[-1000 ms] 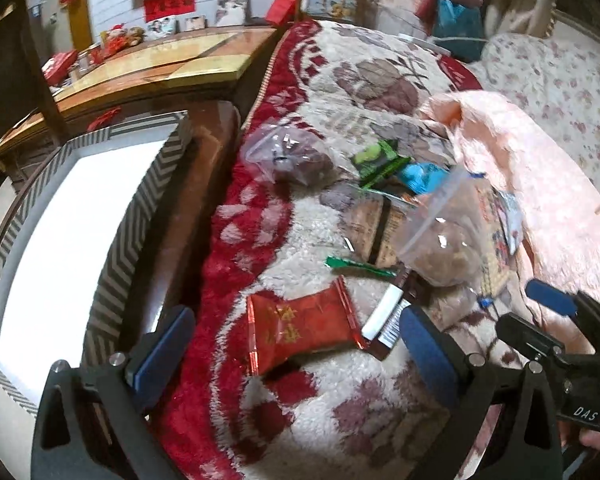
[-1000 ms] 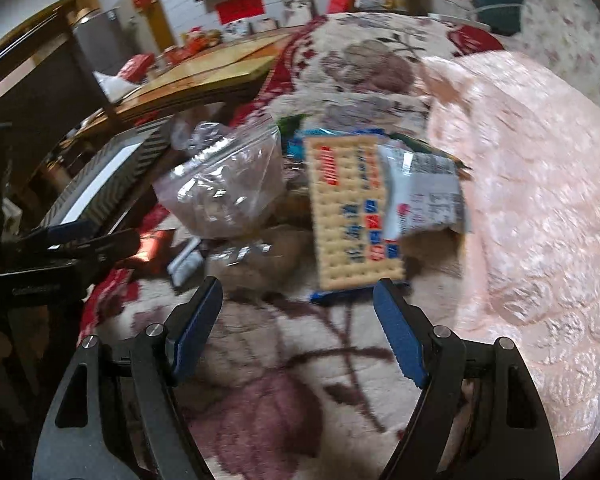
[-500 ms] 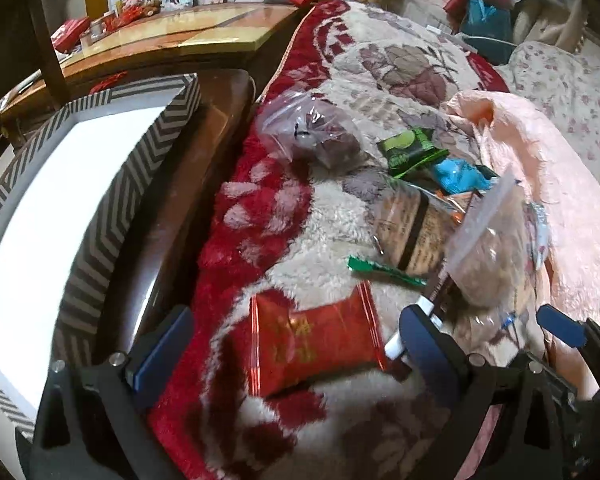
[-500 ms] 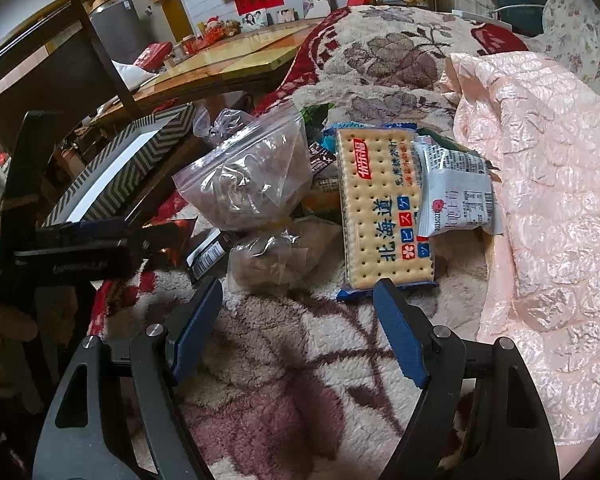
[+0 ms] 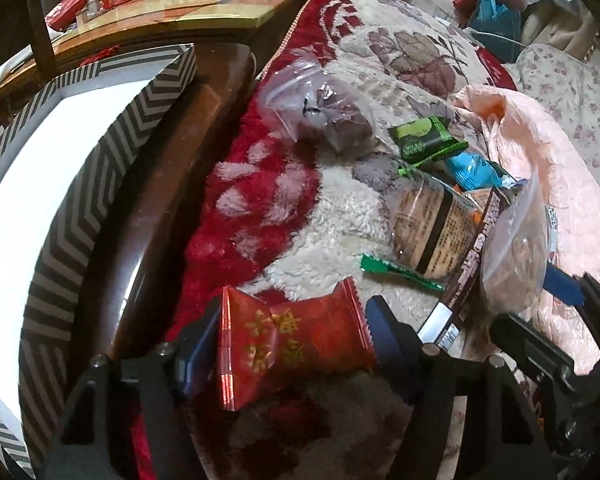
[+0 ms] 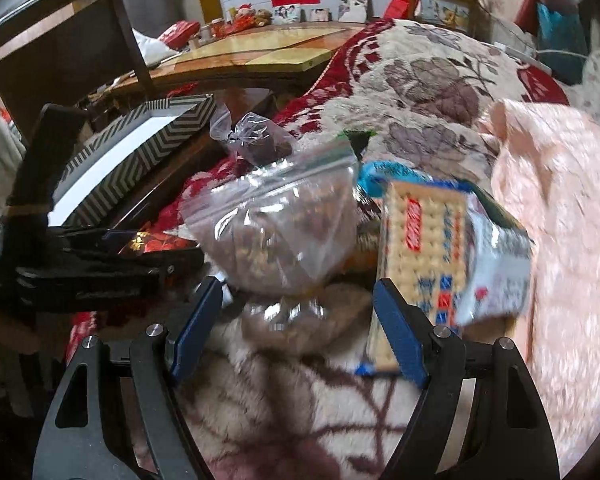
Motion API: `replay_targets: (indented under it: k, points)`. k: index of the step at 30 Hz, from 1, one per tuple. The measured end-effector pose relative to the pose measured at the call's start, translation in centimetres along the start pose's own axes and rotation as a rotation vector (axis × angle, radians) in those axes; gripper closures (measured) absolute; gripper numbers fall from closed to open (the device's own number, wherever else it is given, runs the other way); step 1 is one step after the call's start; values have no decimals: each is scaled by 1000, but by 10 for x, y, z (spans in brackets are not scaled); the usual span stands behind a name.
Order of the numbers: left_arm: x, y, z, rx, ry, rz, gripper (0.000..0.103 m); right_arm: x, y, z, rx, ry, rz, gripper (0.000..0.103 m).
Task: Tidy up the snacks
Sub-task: 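Grasp the red packet with the left tool while the right grasps a nut bag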
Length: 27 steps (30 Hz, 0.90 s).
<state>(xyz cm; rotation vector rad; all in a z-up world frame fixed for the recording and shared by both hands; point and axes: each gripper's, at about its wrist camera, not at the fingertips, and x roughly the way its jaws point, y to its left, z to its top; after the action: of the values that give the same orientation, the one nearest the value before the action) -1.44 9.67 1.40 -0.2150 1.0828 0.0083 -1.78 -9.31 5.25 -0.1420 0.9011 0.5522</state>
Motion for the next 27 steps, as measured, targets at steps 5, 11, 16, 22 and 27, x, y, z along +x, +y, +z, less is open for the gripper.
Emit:
replay_targets:
  k: [5,11,16,22,27]
  points:
    - [3,0,1,3,0,-4,31,15,3,12,-45,-6,29,28]
    - [-1,-3,2,32,-16,8,56,20,-1,8,-23,26,79,66]
    - [-14,0,1,21,-28,-13,66,1,0,6,4,8,113,68]
    - [-29,-7,-2,54,-48,-10,71,-17,3,7,2,-21,119,68]
    - [-32,-1,-9,39,-36,-37,71,-25,4,8,9,-34,124,68]
